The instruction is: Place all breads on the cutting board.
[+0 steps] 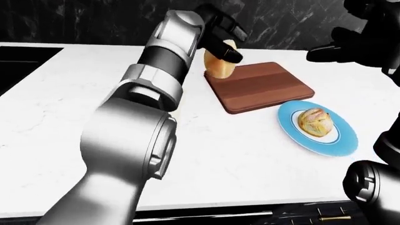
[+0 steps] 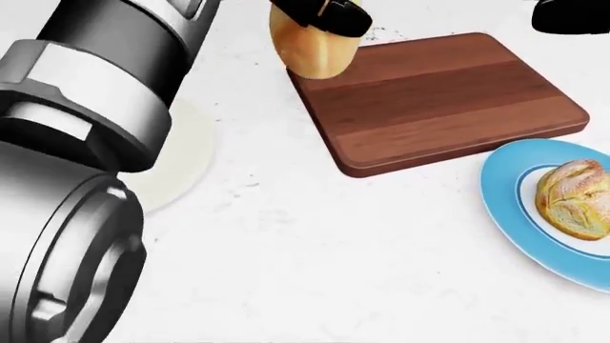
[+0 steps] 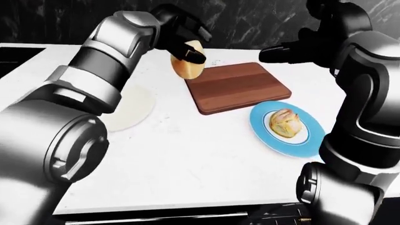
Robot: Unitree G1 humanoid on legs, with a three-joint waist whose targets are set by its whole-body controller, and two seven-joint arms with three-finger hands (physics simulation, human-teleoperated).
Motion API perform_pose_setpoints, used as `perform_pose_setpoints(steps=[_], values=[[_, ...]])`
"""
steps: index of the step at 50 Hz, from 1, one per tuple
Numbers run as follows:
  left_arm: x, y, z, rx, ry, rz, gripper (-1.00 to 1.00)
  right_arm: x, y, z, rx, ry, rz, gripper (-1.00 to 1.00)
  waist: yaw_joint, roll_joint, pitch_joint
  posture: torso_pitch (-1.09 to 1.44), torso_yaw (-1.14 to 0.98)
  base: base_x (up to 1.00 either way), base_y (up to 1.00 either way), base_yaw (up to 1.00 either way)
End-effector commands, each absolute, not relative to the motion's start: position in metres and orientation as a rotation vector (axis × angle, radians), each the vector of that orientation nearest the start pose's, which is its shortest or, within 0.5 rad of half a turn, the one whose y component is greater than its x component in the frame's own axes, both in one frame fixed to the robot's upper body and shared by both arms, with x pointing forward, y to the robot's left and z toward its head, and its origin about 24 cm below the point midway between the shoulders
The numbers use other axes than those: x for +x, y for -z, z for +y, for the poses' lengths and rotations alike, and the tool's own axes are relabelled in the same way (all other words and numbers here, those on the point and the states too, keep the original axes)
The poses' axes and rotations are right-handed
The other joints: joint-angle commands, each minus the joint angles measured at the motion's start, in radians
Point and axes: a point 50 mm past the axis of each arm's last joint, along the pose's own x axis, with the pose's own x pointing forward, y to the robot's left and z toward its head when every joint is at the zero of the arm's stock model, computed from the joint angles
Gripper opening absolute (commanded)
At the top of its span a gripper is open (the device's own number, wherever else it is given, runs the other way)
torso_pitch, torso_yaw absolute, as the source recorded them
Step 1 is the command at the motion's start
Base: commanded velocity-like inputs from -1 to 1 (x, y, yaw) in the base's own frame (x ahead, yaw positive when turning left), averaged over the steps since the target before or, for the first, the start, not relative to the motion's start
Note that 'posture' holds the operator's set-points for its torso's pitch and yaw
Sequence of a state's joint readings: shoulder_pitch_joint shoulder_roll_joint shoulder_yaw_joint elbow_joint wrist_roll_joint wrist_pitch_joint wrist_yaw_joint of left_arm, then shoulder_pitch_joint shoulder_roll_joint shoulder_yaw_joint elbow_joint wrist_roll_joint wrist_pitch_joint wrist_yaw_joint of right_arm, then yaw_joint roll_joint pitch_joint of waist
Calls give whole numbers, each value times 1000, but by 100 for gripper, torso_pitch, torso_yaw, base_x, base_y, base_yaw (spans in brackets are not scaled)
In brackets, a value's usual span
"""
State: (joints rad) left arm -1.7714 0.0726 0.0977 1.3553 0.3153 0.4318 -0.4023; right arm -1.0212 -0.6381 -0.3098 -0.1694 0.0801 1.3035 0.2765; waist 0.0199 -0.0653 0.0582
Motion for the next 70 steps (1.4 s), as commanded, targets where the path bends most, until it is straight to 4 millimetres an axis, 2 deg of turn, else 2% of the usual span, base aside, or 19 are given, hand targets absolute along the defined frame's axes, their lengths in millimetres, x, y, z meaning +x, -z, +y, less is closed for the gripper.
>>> perform_pose_setpoints(steps=[1,9,23,28,31,40,44,56,59,60,63,65,67,70], values=[[403,-346,23,517,482,-10,-40,294,-340,-256,-162,121,-77,100,2,-9,-33,0,0,0,0,0],[400,-329,-1,483,531,-6,-39,285,-331,-267,-154,142,-67,100,6,-21,-33,0,0,0,0,0],[398,-305,-22,460,568,-11,-34,279,-325,-270,-142,145,-65,100,7,-32,-36,0,0,0,0,0],[398,-296,-25,465,569,-8,-26,277,-325,-270,-139,142,-67,100,7,-35,-37,0,0,0,0,0],[398,-291,-27,458,569,-4,-32,276,-326,-272,-138,145,-68,100,8,-36,-38,0,0,0,0,0],[399,-281,-28,454,556,-3,-31,276,-322,-271,-129,142,-68,100,8,-39,-39,0,0,0,0,0],[400,-277,-28,459,552,5,-20,276,-322,-269,-129,134,-69,100,8,-39,-40,0,0,0,0,0],[401,-270,-28,470,537,2,-14,274,-320,-267,-127,130,-71,100,8,-39,-41,0,0,0,0,0],[401,-269,-27,471,532,3,-2,274,-320,-267,-125,129,-72,100,8,-39,-41,0,0,0,0,0],[401,-269,-27,470,532,4,15,274,-321,-267,-126,130,-73,100,8,-39,-41,0,0,0,0,0],[401,-269,-28,476,532,6,25,274,-323,-267,-125,129,-76,100,8,-39,-41,0,0,0,0,0],[401,-268,-28,474,533,7,41,273,-323,-267,-123,129,-76,100,8,-39,-41,0,0,0,0,0],[401,-270,-27,467,528,0,37,274,-323,-267,-123,128,-76,100,8,-39,-41,0,0,0,0,0],[401,-270,-28,466,531,-3,47,275,-322,-266,-122,126,-76,100,8,-39,-41,0,0,0,0,0]])
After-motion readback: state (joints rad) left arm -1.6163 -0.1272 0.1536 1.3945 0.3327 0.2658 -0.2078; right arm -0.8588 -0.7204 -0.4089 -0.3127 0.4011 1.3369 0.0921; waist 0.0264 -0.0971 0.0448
